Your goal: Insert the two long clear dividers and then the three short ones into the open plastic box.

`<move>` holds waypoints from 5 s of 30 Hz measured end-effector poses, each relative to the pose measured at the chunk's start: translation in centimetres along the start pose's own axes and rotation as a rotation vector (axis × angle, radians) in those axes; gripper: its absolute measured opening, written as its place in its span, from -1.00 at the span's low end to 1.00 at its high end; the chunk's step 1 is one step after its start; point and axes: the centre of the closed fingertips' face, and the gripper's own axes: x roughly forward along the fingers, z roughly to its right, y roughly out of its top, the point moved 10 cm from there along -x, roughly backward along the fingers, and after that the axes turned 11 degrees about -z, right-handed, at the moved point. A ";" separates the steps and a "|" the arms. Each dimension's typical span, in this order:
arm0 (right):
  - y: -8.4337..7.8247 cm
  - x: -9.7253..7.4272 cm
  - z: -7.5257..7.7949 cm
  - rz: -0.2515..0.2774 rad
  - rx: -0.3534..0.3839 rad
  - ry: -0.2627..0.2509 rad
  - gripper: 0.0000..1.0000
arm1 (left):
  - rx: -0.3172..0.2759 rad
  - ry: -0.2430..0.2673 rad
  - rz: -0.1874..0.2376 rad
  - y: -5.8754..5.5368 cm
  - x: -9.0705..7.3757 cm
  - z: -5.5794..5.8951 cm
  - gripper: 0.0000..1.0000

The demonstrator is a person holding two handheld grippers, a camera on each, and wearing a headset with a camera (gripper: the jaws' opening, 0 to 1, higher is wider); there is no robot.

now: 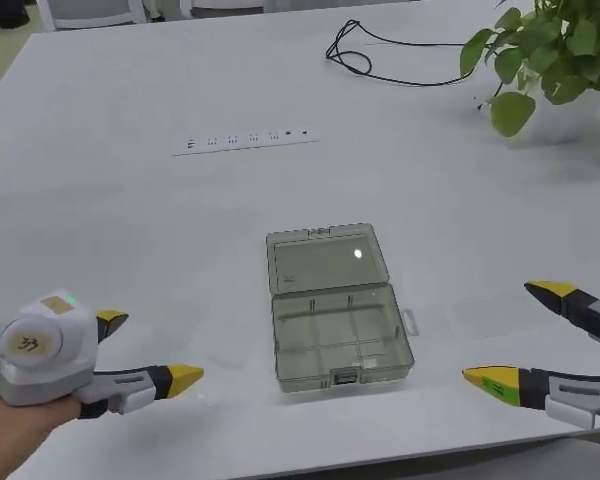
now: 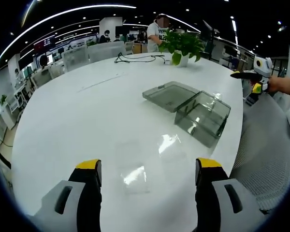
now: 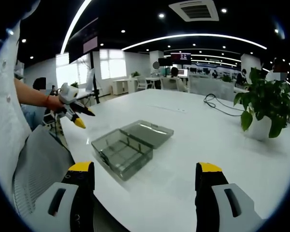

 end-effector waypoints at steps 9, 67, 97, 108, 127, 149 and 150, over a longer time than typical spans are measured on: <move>-0.1 0.2 0.0 0.001 0.012 0.000 0.73 | -0.031 0.020 -0.077 0.0 0.9 -1.0 0.39; -0.2 0.7 0.1 0.002 0.018 0.006 0.68 | -0.158 0.085 -0.355 0.0 3.6 -1.8 -0.37; 2.9 0.4 -0.4 0.030 0.028 0.027 0.57 | -0.300 0.025 -0.112 1.2 0.4 0.1 -0.40; 6.2 0.5 -1.7 0.085 0.051 0.073 0.45 | -0.353 -0.068 0.063 3.9 -1.1 3.3 -0.40; 10.2 1.8 -5.1 0.118 0.139 0.167 0.09 | -0.361 -0.253 0.237 8.0 -1.7 9.9 -0.40; 10.0 5.8 -7.4 0.038 0.304 0.208 -0.54 | -0.257 -0.350 0.277 10.5 -1.8 14.1 -0.40; 9.9 6.0 -7.4 0.031 0.306 0.211 -0.56 | -0.256 -0.352 0.279 10.5 -1.8 14.1 -0.40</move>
